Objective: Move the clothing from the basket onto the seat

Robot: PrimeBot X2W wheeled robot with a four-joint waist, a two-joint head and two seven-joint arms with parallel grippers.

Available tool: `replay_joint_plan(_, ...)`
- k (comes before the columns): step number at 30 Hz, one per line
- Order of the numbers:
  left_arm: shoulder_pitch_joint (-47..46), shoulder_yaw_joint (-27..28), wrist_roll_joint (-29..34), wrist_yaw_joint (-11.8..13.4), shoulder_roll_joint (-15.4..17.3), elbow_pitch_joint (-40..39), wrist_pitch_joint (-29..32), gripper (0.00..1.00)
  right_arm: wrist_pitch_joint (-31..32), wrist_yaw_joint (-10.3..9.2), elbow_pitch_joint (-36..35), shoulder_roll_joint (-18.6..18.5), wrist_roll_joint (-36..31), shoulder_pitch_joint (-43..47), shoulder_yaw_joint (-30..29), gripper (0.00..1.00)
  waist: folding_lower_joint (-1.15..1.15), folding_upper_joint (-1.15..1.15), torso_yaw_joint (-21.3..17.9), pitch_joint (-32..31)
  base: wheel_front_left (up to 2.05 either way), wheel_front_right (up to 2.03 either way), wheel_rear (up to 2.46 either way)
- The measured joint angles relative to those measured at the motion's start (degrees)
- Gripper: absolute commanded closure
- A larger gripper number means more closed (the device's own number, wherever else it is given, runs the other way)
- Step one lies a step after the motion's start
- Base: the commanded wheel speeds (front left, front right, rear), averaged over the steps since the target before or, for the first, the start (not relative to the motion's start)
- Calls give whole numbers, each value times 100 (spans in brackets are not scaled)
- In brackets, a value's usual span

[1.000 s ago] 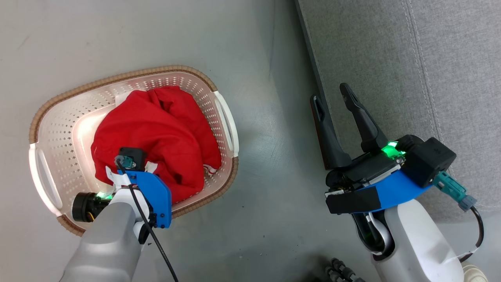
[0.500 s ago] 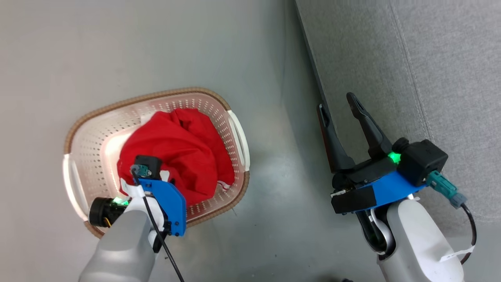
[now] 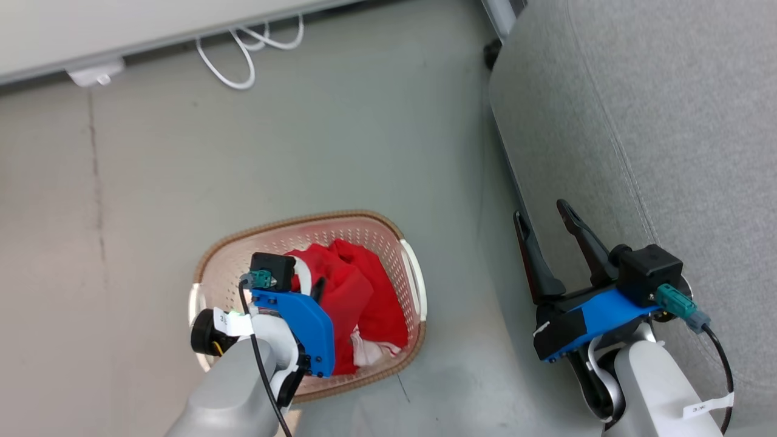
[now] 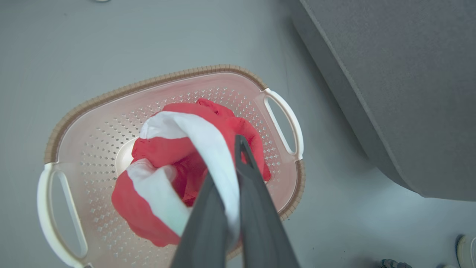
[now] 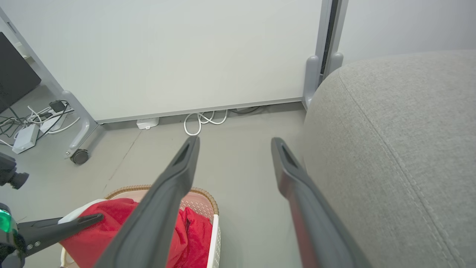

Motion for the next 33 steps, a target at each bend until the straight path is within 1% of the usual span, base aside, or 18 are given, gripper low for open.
replay_joint_plan(9, 109, -584, -547, -21, -1, -586, -240, 100, 167, 0, 114, 0, -1, 324, -76, 0, -1, 0, 314, -926, 0, 0, 0)
replay_joint_plan(22, -81, -1350, -1087, -22, -5, -1378, -727, 100, 445, 0, 164, 0, 11, 890, -67, 0, -1, 0, 589, -2017, 0, 0, 0)
replay_joint_plan(26, -270, -1474, -1179, -22, -5, -1607, -889, 100, 519, 0, 87, 0, 37, 1036, -48, 0, -1, 0, 653, -2234, 0, 0, 0)
replay_joint_plan(33, -578, -1694, -1356, 15, -7, -1944, -1010, 100, 611, 0, -40, 0, 77, 1093, -40, 0, 0, 0, 764, -2357, 0, 0, 0)
